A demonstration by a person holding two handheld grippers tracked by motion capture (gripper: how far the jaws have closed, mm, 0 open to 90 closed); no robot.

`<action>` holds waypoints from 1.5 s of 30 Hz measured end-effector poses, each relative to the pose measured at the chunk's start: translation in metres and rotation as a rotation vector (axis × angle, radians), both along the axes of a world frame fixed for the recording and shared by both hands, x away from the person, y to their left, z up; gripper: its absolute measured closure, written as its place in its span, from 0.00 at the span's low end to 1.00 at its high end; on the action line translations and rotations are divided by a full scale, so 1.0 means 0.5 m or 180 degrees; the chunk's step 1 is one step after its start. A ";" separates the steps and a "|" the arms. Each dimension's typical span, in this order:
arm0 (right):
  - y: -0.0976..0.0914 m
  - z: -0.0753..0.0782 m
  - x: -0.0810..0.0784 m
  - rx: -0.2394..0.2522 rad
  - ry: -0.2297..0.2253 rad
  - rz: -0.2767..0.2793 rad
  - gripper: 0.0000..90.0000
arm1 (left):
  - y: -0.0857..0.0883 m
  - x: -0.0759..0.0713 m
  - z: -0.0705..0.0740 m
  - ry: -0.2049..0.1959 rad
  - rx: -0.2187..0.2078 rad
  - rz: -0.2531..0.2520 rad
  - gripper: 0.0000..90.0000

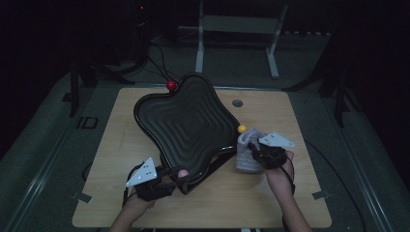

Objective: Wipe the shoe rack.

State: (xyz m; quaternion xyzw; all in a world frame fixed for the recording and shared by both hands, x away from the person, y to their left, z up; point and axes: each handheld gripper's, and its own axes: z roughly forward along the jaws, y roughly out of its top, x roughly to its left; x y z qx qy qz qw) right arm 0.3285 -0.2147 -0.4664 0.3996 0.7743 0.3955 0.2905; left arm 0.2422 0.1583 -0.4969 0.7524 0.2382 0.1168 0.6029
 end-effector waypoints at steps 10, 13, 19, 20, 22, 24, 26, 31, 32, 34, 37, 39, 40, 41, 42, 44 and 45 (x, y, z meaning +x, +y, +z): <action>0.016 -0.064 0.033 -0.0098 0.0319 -0.0027 0.80 | -0.002 0.000 0.000 0.0006 -0.0008 0.0005 0.67; 0.016 -0.082 0.025 -0.0114 0.0412 0.0019 0.80 | -0.003 -0.002 0.000 -0.0007 -0.0001 0.0033 0.67; 0.031 -0.098 -0.006 -0.0200 0.0484 0.0199 0.80 | -0.013 -0.012 -0.001 -0.0059 0.0015 0.0179 0.67; 0.038 -0.101 -0.012 -0.0212 0.0499 0.0259 0.80 | -0.016 -0.013 -0.001 -0.0070 0.0026 0.0203 0.66; 0.057 -0.111 -0.020 -0.0301 0.0526 0.0387 0.80 | -0.020 -0.015 -0.001 -0.0084 0.0042 0.0233 0.66; 0.074 -0.118 -0.020 -0.0372 0.0504 0.0453 0.79 | -0.019 -0.014 -0.001 -0.0071 0.0029 0.0221 0.67; 0.084 -0.120 -0.011 -0.0356 0.0473 0.0421 0.79 | -0.018 -0.013 -0.002 -0.0066 0.0023 0.0204 0.67; 0.097 -0.114 0.028 -0.0350 0.0341 0.0262 0.79 | -0.015 -0.009 -0.002 -0.0043 0.0002 0.0150 0.67; 0.098 -0.115 0.037 -0.0339 0.0317 0.0218 0.79 | -0.014 -0.009 -0.002 -0.0042 0.0001 0.0143 0.67; 0.103 -0.124 0.053 -0.0345 0.0317 0.0172 0.79 | -0.014 -0.008 -0.002 -0.0044 -0.0002 0.0132 0.67; 0.109 -0.149 0.064 -0.0313 0.0401 0.0176 0.80 | -0.014 -0.008 -0.002 -0.0057 -0.0001 0.0129 0.67; 0.110 -0.149 0.062 -0.0244 0.0458 0.0139 0.81 | -0.014 -0.008 -0.003 -0.0063 0.0001 0.0134 0.67; 0.111 -0.149 0.060 -0.0242 0.0472 0.0141 0.81 | -0.015 -0.009 -0.003 -0.0066 0.0003 0.0140 0.67; 0.112 -0.149 0.056 -0.0237 0.0490 0.0151 0.81 | -0.015 -0.009 -0.002 -0.0066 0.0005 0.0147 0.67; 0.114 -0.150 0.052 -0.0257 0.0482 0.0179 0.81 | -0.016 -0.009 -0.002 -0.0067 0.0010 0.0149 0.67; 0.123 -0.150 0.042 -0.0298 0.0478 0.0238 0.81 | -0.016 -0.009 -0.002 -0.0064 0.0009 0.0151 0.67; 0.127 -0.149 0.036 -0.0304 0.0486 0.0282 0.81 | -0.016 -0.009 -0.002 -0.0066 0.0010 0.0153 0.67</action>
